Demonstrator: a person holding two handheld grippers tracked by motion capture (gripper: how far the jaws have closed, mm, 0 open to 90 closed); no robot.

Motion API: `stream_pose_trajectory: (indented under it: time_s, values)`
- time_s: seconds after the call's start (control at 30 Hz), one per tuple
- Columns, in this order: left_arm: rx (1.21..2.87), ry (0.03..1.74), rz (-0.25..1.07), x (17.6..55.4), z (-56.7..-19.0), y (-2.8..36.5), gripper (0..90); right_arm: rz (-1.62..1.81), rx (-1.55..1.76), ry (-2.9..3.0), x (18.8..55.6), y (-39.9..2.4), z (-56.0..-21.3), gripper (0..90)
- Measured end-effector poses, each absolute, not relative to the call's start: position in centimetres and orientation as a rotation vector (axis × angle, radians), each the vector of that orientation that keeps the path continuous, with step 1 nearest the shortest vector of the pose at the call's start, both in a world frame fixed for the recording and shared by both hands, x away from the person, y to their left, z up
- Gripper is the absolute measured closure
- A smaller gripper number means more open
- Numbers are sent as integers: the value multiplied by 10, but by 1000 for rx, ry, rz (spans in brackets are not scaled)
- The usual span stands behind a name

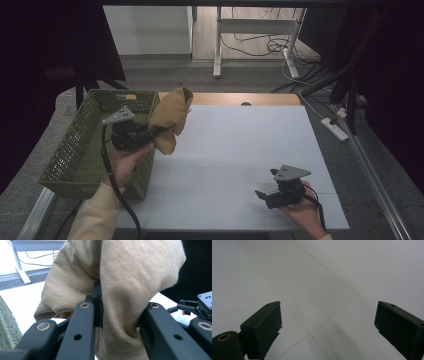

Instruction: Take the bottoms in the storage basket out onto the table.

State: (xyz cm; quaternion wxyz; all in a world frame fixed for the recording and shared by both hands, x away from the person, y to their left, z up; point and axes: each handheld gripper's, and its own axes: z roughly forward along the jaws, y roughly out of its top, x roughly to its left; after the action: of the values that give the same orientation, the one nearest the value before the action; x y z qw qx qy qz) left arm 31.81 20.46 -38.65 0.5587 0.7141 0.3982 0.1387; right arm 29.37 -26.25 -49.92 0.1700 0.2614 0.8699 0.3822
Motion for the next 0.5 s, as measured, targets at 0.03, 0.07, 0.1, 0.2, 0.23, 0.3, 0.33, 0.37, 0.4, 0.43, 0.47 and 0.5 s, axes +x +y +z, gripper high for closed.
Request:
stream_pose_trajectory:
  time_s: [0.03,0.07,0.1,0.2,0.23,0.3,0.33,0.37,0.4,0.43,0.47,0.5]
  values:
    - [1688,939,324,318,-387,203,722,1087,743,2472,294,-263,-499,74]
    - [1692,938,324,319,-388,202,722,1087,743,2472,294,-263,-499,74]
    - [1700,937,321,320,-389,199,722,1087,743,2474,294,-263,-499,75]
    - [1708,936,318,320,-391,196,722,1087,744,2472,294,-262,-499,74]
    - [1717,933,314,321,-392,193,722,1087,743,2473,294,-262,-499,75]
    - [1721,932,312,322,-393,192,722,1086,743,2474,294,-262,-499,75]
    - [1723,931,310,322,-394,191,722,1086,743,2474,294,-262,-499,75]
    - [1730,930,306,322,-395,189,722,1086,743,2474,294,-262,-499,74]
    - [1730,930,306,322,-395,189,722,1086,743,2474,294,-262,-499,74]
    - [1732,930,305,323,-396,188,722,1087,744,2474,294,-262,-499,75]
    - [1734,930,304,323,-396,187,722,1087,744,2474,294,-262,-499,75]
    - [1736,931,303,323,-397,186,722,1087,744,2474,294,-262,-499,75]
